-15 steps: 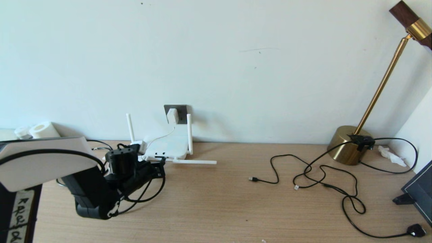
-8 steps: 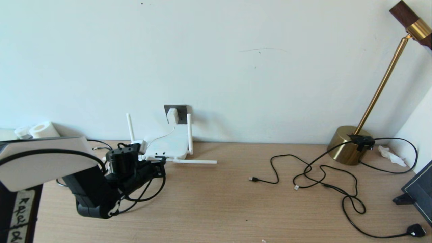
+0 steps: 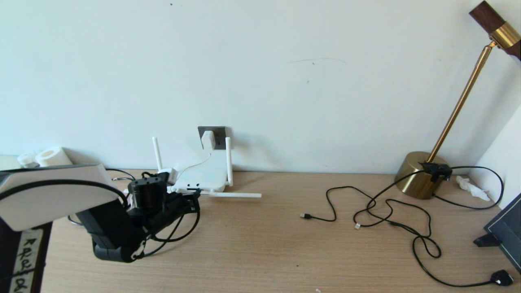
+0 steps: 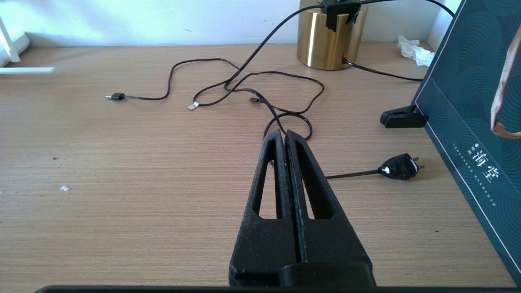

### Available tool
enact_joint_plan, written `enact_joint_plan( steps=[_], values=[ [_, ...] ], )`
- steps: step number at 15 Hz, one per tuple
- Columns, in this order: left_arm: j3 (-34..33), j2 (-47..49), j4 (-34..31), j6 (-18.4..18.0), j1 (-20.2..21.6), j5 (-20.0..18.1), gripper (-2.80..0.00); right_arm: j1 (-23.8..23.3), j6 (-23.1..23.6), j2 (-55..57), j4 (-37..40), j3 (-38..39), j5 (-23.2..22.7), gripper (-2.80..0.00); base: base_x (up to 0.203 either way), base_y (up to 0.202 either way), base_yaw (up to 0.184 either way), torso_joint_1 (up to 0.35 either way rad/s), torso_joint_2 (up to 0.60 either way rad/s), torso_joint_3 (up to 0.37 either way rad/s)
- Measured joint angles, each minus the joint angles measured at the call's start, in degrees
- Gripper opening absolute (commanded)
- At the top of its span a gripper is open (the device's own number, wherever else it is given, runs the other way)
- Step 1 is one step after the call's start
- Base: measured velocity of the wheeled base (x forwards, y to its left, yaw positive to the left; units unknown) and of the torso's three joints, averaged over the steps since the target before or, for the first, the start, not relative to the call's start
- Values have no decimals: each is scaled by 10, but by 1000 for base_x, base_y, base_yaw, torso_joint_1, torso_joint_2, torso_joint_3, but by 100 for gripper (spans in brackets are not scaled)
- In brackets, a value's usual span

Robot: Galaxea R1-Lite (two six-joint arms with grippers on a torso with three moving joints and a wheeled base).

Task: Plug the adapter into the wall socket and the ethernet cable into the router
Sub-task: Plug cable into router interface

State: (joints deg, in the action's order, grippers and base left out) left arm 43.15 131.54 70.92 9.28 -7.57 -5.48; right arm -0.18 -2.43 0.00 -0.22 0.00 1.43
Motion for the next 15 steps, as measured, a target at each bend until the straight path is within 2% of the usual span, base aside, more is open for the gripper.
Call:
enact_joint_plan(
  steps=[15],
  values=[
    [6,9,2,1,12,-6,-280,0,0,0,0,0,0,-280,0,0,0,0,0,0]
  ],
)
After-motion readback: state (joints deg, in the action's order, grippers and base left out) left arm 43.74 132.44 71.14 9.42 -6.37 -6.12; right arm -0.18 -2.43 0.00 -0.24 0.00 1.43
